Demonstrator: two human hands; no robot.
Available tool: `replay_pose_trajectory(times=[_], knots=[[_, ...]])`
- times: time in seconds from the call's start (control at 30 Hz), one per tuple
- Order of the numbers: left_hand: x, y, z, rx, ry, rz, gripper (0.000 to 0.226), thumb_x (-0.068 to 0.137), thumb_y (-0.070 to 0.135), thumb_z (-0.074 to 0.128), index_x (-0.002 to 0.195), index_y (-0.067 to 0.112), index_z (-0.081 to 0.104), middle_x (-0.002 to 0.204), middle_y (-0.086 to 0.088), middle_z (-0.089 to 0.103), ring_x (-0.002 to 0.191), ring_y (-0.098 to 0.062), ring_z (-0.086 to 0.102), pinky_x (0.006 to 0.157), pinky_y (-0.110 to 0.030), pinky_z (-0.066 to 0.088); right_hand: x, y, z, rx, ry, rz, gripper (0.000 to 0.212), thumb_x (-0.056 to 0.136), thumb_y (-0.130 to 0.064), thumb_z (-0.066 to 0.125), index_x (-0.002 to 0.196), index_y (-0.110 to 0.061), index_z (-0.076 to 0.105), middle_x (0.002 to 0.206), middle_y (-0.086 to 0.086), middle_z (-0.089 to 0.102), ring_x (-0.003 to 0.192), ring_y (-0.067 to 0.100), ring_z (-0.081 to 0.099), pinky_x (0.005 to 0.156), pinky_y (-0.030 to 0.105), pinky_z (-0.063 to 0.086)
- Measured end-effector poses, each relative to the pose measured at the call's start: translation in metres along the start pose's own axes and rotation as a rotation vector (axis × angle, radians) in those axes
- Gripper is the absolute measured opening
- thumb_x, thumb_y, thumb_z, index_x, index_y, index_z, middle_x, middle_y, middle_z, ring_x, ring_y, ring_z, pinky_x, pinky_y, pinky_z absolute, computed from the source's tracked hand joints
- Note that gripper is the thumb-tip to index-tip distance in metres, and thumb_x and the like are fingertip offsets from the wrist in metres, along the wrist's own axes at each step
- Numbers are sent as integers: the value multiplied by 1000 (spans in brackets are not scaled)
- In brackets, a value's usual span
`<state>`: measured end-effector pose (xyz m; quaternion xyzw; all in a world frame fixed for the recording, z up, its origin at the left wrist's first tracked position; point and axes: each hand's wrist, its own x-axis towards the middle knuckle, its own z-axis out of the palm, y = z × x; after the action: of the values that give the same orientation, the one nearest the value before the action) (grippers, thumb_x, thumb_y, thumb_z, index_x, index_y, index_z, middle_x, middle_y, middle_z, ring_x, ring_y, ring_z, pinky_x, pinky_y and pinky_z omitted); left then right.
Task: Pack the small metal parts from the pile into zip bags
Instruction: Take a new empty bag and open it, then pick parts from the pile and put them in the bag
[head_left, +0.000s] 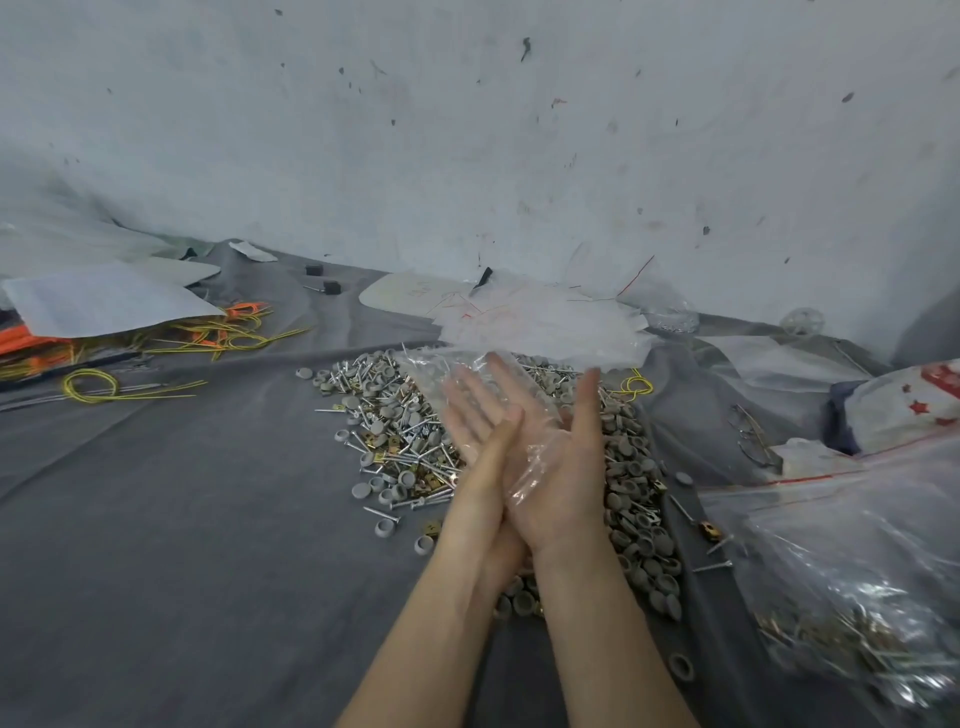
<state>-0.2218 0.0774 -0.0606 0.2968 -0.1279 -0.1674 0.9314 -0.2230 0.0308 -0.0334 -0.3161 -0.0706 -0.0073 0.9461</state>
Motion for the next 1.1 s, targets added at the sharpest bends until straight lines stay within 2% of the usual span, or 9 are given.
replay_pose_trajectory(times=[0.1,0.17,0.3,0.4,0.5,0.6,0.87,1.0,1.1], knots=[[-1,20,-13,-32,48,40,29,79,38,65,100,20,74,95,-5,74,91,-17,71,73,-31,58,-7,3,-3,-250,-75,73,78,84,-60,48,132,2,47,129,23,57,122,29,56,100,34,47],[-1,32,-13,100,184,91,45,77,46,66,100,8,73,93,-8,72,87,-20,70,75,-36,59,-12,5,-4,-352,-103,94,66,81,-54,57,126,-5,55,125,18,62,118,24,59,90,29,52],[-12,45,-12,372,290,120,112,56,69,76,147,23,30,140,-7,50,124,-25,52,105,-53,39,-9,-4,-3,-510,-62,87,72,77,-61,57,134,-18,48,122,12,65,110,24,64,85,30,55],[-24,65,-27,875,469,396,123,56,69,72,150,35,1,159,7,11,144,-15,19,116,-47,22,-7,-21,-8,-754,34,79,82,75,-72,37,138,-21,42,106,4,72,95,24,71,77,29,58],[-26,89,-44,1702,235,565,114,67,66,68,152,26,2,160,6,-2,147,-17,-6,119,-46,-1,-6,-27,-11,-942,63,203,87,76,-79,19,133,-23,52,109,10,71,92,28,70,82,39,57],[-23,90,-45,2126,-47,230,117,67,73,60,148,37,-15,158,15,-17,143,-16,-25,115,-49,-17,-2,-17,-1,-1139,11,315,84,70,-85,12,111,-35,66,110,18,68,90,29,69,82,39,57],[-15,82,-55,2166,-31,18,120,69,58,70,150,27,-12,146,4,36,140,-20,26,117,-51,9,14,10,12,-1261,-85,512,106,68,-85,12,129,-10,56,116,8,63,101,23,63,85,34,52],[-17,97,-71,2004,101,72,107,70,56,73,151,26,10,143,-1,45,130,-23,43,110,-43,29,17,16,1,-1277,47,178,74,88,-66,20,106,-9,64,90,4,70,81,20,68,68,25,55],[-18,118,-82,1897,324,78,98,70,58,74,146,23,24,139,-7,50,125,-28,49,104,-45,38,18,27,-15,-1799,26,-168,45,98,-45,40,128,-15,55,129,8,59,111,20,59,92,33,51]])
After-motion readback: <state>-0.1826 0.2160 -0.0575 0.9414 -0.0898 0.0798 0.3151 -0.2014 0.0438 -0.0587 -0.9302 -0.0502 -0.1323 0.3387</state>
